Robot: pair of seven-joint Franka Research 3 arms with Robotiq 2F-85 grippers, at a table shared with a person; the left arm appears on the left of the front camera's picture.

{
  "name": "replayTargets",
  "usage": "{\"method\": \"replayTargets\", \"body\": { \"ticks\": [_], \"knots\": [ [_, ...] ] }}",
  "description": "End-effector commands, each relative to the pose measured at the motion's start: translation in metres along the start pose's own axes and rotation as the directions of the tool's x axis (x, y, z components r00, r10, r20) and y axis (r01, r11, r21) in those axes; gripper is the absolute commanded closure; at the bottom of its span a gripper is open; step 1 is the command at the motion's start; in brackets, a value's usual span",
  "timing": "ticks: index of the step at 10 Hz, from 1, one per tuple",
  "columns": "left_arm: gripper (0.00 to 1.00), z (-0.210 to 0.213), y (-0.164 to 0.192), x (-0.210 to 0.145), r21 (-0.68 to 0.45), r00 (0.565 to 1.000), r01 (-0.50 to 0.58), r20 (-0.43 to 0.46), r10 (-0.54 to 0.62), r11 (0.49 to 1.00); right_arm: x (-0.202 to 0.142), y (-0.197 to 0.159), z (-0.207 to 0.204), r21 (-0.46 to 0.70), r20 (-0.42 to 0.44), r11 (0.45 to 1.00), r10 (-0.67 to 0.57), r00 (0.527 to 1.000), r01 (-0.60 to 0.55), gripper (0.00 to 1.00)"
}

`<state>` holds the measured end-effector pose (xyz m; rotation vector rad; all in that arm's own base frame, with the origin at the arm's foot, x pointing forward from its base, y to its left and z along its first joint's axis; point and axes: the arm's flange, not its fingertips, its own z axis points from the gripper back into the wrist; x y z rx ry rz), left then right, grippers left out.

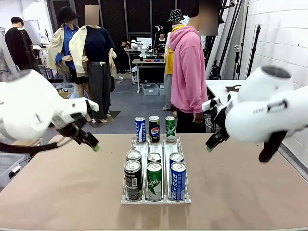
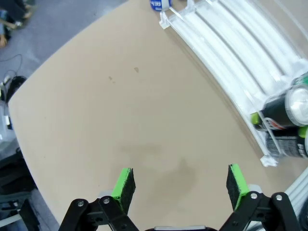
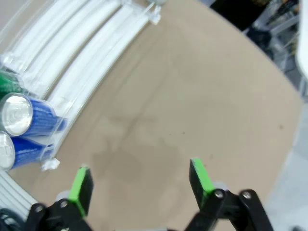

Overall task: Retrieve and hand over the desired beverage to the person.
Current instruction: Pick up a can of the same type that the person held from the Automatic Can Dispenser.

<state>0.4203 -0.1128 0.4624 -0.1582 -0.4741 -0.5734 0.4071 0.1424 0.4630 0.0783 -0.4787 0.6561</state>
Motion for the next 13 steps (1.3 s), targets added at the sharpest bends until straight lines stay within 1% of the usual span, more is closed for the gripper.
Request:
{"method": "replayTargets", "body": {
  "ticks": [1,2,3,4,5,6,7,8,10,11,13],
  "knots": [
    [0.00,0.052,0.035,0.005,-0.122,0.999,-0.039,-0.038,0.034,0.992,0.013,-0.035,0.045,0.134,-0.053,0.990,-0.032,0.998,0.039,0.00],
    [0.00,0.073,0.054,-0.001,-0.195,0.998,-0.045,-0.051,0.036,0.980,0.014,-0.054,0.070,0.180,-0.052,0.977,-0.109,0.993,0.116,0.00],
    [0.00,0.096,0.076,-0.017,-0.265,0.996,-0.082,-0.007,0.084,0.961,0.006,-0.073,0.097,0.284,-0.025,0.943,-0.174,0.985,0.173,0.00],
    [0.00,0.111,0.099,-0.035,-0.357,0.990,-0.105,0.056,0.133,0.928,-0.008,-0.092,0.116,0.382,0.014,0.902,-0.224,0.975,0.201,0.00],
    [0.00,0.121,0.125,-0.054,-0.431,0.975,-0.127,0.113,0.193,0.893,-0.025,-0.117,0.129,0.462,0.054,0.859,-0.275,0.960,0.220,0.00],
    [0.00,0.130,0.151,-0.075,-0.518,0.943,-0.159,0.172,0.284,0.840,-0.050,-0.142,0.138,0.561,0.098,0.798,-0.326,0.940,0.218,0.00],
    [0.00,0.138,0.174,-0.098,-0.584,0.898,-0.180,0.231,0.375,0.791,-0.081,-0.167,0.142,0.642,0.155,0.739,-0.385,0.910,0.204,0.00],
    [0.00,0.144,0.189,-0.117,-0.626,0.858,-0.183,0.275,0.434,0.758,-0.109,-0.183,0.142,0.693,0.204,0.697,-0.437,0.876,0.186,0.00],
    [0.00,0.154,0.216,-0.149,-0.683,0.777,-0.193,0.332,0.535,0.704,-0.162,-0.216,0.134,0.770,0.245,0.612,-0.543,0.803,0.180,0.00],
    [0.00,0.153,0.231,-0.157,-0.707,0.750,-0.209,0.328,0.574,0.676,-0.189,-0.231,0.126,0.805,0.263,0.569,-0.594,0.760,0.166,0.00],
    [0.00,0.147,0.242,-0.165,-0.719,0.748,-0.207,0.320,0.581,0.663,-0.216,-0.241,0.119,0.834,0.293,0.537,-0.625,0.724,0.126,0.00]
  ]
}}
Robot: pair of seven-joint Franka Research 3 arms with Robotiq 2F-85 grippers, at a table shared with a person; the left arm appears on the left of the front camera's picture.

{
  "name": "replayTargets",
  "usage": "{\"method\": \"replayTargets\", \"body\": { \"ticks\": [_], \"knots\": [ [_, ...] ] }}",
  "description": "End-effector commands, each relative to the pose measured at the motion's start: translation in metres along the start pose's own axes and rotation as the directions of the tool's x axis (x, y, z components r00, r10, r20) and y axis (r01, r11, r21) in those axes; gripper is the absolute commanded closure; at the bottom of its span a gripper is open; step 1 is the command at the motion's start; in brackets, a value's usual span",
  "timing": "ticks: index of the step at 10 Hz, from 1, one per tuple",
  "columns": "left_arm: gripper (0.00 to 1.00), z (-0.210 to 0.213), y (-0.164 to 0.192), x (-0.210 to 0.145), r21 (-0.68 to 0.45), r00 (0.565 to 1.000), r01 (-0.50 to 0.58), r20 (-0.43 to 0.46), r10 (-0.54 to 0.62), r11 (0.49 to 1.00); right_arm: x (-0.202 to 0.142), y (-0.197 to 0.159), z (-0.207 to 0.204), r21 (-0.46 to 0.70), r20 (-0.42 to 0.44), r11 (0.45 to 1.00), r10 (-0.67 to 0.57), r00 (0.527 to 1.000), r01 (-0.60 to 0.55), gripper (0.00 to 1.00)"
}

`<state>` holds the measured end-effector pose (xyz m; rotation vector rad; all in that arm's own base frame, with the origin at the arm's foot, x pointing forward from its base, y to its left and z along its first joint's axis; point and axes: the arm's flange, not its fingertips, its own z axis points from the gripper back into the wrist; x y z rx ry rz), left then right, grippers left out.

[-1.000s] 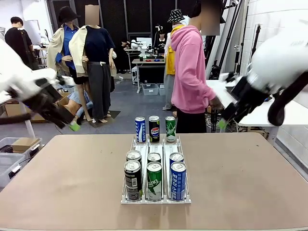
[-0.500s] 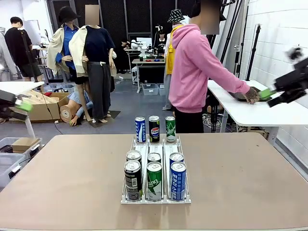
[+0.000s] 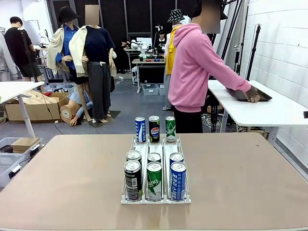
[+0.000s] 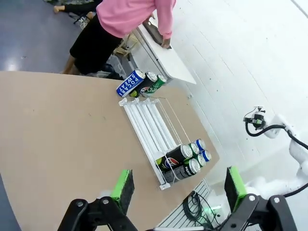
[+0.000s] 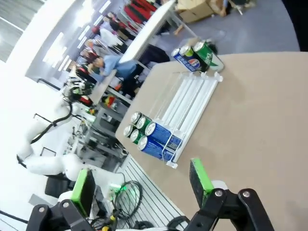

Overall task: Retrieve and hand over the desired beverage to the person.
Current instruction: Pick up a can of the same type that the person held from the Automatic Can Dispenser.

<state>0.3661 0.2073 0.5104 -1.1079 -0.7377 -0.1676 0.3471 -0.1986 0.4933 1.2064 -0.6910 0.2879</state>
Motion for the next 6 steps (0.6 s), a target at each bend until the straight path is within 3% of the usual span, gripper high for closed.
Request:
{"method": "replayTargets", "body": {
  "ticks": [1,4,6],
  "knots": [
    [0.00,-0.005,0.013,0.008,-0.018,0.999,0.018,-0.028,-0.018,1.000,0.002,-0.010,0.001,0.054,0.014,0.998,0.015,1.000,-0.015,0.00],
    [0.00,0.001,0.021,0.005,-0.043,1.000,0.024,0.001,-0.024,0.999,0.007,0.002,-0.003,0.054,-0.002,0.997,0.063,0.998,-0.062,0.00],
    [0.00,-0.007,0.020,0.002,-0.016,1.000,-0.016,-0.027,0.016,1.000,-0.005,-0.010,0.003,0.054,0.014,0.999,0.003,1.000,-0.004,0.00]
  ]
}}
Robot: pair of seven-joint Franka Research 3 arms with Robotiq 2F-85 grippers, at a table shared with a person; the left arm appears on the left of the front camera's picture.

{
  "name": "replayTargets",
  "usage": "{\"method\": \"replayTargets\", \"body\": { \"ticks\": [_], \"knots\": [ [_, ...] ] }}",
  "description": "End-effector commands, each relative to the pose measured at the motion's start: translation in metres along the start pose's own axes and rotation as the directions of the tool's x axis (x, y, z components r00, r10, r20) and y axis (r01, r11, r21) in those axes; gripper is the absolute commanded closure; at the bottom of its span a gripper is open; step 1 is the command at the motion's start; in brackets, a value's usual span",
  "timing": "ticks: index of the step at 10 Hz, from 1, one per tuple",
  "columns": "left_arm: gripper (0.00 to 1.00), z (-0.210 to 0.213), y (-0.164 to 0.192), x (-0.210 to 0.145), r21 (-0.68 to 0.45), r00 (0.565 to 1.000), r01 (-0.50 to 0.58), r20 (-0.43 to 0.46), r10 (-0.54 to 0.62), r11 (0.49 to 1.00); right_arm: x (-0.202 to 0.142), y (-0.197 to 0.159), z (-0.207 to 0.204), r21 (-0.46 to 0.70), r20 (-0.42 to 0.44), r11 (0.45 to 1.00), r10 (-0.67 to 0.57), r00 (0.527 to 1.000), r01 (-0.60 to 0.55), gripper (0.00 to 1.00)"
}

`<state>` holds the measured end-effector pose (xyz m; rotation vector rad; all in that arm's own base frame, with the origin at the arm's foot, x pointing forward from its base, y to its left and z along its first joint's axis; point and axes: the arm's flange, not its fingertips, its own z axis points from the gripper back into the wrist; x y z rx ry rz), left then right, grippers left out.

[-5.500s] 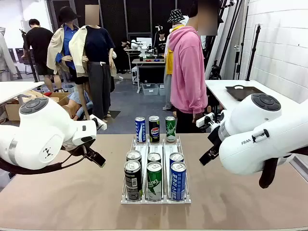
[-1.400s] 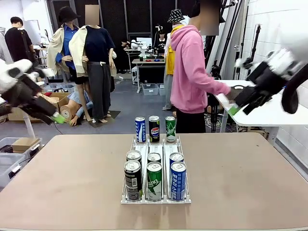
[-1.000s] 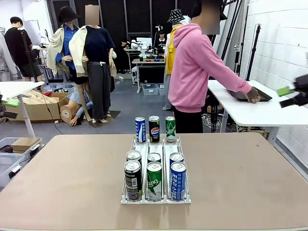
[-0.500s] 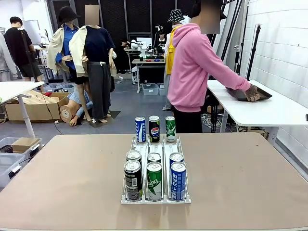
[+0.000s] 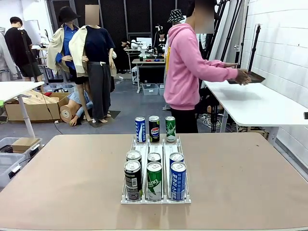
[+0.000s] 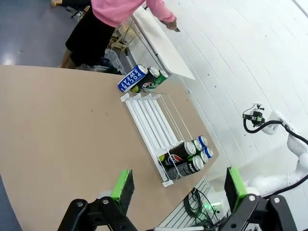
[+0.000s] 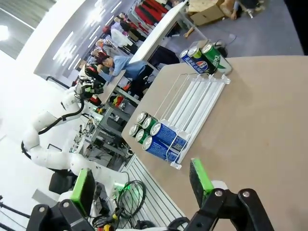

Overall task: Retrieve and hand over the desired beverage to the person.
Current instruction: Pick up a can of the same type that the person held from the Automatic Can Dispenser.

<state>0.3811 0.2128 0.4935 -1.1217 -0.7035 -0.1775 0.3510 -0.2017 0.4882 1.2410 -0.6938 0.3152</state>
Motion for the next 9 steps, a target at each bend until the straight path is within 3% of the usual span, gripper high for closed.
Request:
{"method": "replayTargets", "body": {
  "ticks": [1,9],
  "knots": [
    [0.00,-0.0009,-0.0021,0.0001,-0.002,1.000,-0.002,0.003,0.002,1.000,-0.0051,-0.0033,0.0024,0.013,0.016,1.000,-0.009,1.000,0.009,0.00],
    [0.00,-0.0009,-0.0021,0.0001,-0.002,1.000,-0.002,0.003,0.002,1.000,-0.0051,-0.0033,0.0024,0.013,0.016,1.000,-0.009,1.000,0.009,0.00]
  ]
}}
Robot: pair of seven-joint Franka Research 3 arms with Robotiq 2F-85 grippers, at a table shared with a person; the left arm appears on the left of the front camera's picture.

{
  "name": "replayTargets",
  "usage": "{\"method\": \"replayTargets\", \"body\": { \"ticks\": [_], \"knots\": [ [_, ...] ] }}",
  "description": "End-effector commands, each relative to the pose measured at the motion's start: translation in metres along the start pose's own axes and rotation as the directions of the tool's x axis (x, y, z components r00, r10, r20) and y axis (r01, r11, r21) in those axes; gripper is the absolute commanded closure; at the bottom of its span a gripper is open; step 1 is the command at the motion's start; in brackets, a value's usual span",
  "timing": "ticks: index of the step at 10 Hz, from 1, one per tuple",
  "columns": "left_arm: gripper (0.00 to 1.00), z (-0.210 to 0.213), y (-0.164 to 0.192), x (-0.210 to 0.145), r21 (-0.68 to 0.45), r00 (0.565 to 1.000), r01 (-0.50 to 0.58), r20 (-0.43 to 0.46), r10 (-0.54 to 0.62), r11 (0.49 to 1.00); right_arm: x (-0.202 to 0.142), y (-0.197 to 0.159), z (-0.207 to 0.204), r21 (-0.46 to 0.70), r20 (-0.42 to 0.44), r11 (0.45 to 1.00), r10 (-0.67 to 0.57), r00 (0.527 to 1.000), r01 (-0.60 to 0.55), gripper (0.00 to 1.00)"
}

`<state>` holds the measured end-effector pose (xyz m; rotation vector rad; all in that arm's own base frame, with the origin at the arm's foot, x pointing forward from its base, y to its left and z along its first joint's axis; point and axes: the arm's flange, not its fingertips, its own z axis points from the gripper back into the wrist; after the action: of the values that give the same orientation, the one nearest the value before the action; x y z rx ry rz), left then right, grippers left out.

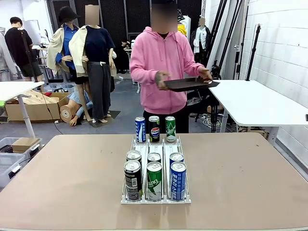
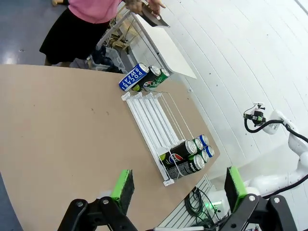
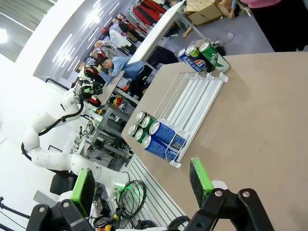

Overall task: Retrieve and hand over the desired beverage to the person.
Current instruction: Pick up a can of the same type that the person held from the Automatic Can Dispenser.

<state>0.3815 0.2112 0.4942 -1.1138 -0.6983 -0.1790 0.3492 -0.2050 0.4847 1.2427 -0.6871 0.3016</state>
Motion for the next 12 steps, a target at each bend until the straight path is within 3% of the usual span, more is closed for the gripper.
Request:
{"method": "replayTargets", "body": {
  "ticks": [1,12],
  "knots": [
    [0.00,0.0006,-0.0011,-0.0003,-0.009,1.000,-0.003,0.009,0.003,1.000,-0.0020,-0.0006,-0.0007,0.016,0.014,1.000,0.005,1.000,-0.005,0.00],
    [0.00,0.0006,-0.0011,-0.0003,-0.009,1.000,-0.003,0.009,0.003,1.000,-0.0020,-0.0006,-0.0007,0.016,0.014,1.000,0.005,1.000,-0.005,0.00]
  ]
}}
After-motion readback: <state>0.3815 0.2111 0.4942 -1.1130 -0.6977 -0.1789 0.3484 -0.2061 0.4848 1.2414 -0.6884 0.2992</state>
